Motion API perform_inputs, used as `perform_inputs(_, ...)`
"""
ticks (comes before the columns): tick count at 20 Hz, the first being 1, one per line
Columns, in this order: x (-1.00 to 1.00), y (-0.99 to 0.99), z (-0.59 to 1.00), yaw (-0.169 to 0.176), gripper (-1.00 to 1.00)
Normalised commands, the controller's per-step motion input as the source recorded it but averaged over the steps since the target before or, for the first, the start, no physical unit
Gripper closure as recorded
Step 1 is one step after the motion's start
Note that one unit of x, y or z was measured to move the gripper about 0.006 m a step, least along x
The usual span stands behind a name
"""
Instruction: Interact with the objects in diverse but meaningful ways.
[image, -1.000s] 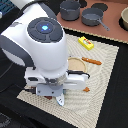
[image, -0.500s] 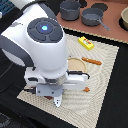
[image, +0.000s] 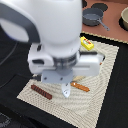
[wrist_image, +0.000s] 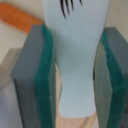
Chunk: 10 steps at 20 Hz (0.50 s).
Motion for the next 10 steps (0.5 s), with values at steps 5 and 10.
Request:
perform_inputs(5, 0.13, 0.92, -0.01, 0.041, 1.0)
perform_inputs(10, -0.13, 0.57, -0.28, 0.051, 1.0)
